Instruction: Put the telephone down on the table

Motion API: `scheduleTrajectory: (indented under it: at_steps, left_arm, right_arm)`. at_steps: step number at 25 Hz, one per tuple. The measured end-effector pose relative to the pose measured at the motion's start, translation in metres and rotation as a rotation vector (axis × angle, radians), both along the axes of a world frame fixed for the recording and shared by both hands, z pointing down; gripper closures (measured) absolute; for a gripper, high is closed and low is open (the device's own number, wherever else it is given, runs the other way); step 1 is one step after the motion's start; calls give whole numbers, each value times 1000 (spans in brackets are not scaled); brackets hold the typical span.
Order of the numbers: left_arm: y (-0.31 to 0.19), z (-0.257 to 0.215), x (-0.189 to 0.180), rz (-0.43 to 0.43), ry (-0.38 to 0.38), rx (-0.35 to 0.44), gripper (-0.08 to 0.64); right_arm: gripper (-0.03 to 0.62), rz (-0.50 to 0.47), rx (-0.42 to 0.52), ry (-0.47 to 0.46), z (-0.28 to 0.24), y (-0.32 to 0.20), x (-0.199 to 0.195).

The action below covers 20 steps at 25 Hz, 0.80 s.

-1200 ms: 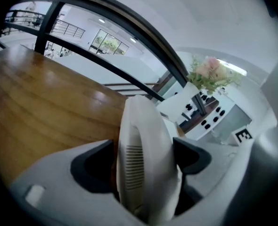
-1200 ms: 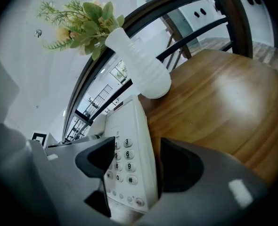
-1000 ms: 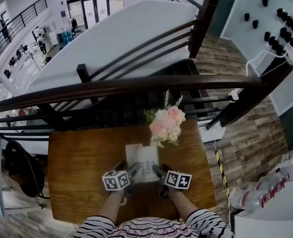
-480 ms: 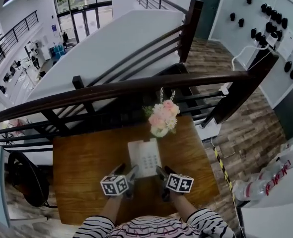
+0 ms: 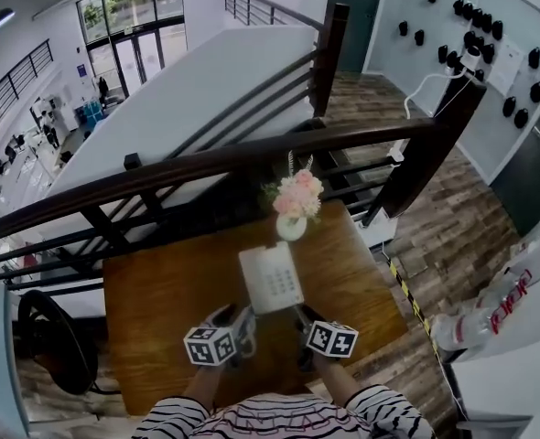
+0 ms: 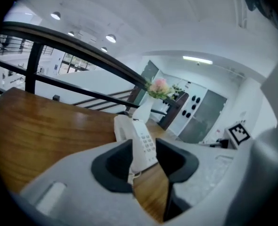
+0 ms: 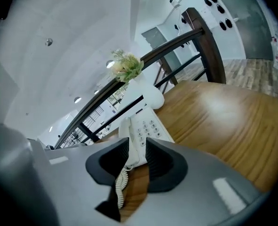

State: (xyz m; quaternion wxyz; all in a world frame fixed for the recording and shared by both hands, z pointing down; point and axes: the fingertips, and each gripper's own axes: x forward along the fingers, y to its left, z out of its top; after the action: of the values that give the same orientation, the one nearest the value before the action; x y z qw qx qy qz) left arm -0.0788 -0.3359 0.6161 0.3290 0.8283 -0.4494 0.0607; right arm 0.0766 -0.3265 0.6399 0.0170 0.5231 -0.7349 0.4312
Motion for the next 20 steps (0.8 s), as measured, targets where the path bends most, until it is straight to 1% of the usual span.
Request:
scheduleTrajectory:
  at_steps: [2,7,11,15,20]
  left_arm:
    - [11,-7,-4,15,2,14,430]
    - [38,-18,-16,52,4,37,464]
    - [59,-24,-26,85,0,51,514]
    - [80,-29,-38,104,-4,62,557]
    - [100,-36,-50,114,-11,69,557]
  right_arm:
    - [508,10,15,-9,-4,12,-6]
    - [539,41,44,8,-15,42,-19]
    - [592,62,72,11,-22,65,-31]
    - [592,64,84,5,-26,87,-45]
    - [592,58,100,10,-33,109,-63]
